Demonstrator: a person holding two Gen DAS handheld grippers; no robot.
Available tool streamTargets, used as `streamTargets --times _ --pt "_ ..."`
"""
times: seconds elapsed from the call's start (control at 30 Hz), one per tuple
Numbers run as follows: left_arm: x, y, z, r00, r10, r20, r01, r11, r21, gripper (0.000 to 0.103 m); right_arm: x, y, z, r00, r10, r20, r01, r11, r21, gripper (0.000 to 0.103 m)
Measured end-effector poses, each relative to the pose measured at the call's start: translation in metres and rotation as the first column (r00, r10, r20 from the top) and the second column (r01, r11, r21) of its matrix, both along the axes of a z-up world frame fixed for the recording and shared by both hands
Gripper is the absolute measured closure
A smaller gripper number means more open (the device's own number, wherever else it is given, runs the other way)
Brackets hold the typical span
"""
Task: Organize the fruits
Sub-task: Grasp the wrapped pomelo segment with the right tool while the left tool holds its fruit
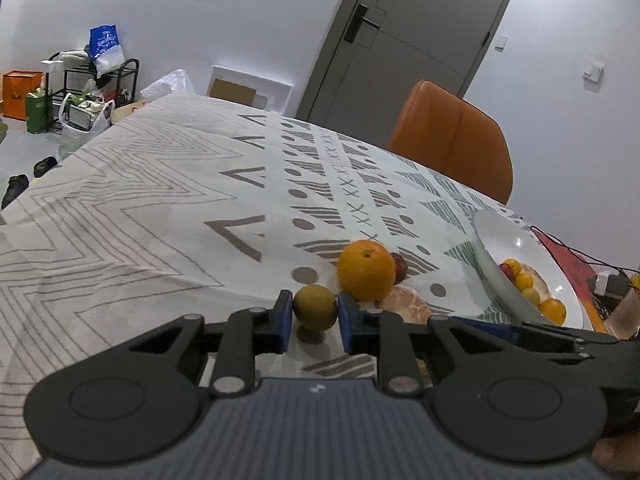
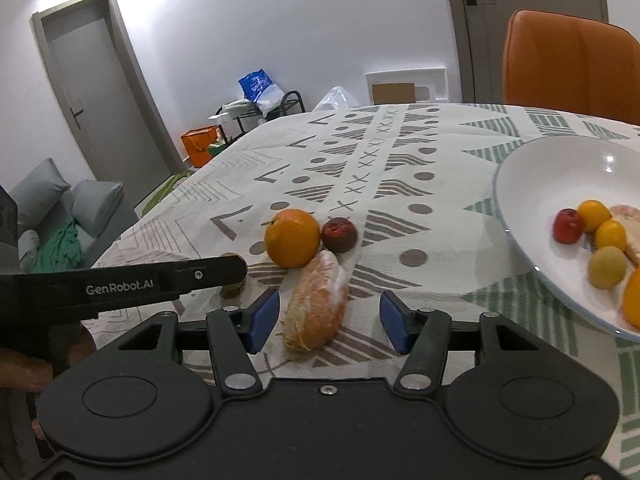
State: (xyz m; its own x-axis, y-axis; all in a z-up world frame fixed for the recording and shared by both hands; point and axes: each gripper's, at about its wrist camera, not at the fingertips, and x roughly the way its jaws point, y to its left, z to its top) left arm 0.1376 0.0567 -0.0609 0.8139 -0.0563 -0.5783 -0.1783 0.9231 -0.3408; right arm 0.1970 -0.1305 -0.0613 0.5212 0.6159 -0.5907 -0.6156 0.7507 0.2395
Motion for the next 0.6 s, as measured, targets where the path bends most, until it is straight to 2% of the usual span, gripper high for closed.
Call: streamTargets --times 0.37,0.6 --pt "-0.014 0.021 0.002 0.999 0.048 0.013 -0.048 0.999 -0.011 0.08 -0.005 0.027 -0.002 0.999 0.03 0.028 -0.029 0.999 -0.038 0.055" --pt "-0.017 0.024 0.0 0.998 0.053 0.015 -0.052 0.998 -0.023 0.08 -0.009 0.035 -0.003 0.996 0.042 0.077 -0.036 0.996 -0.084 0.068"
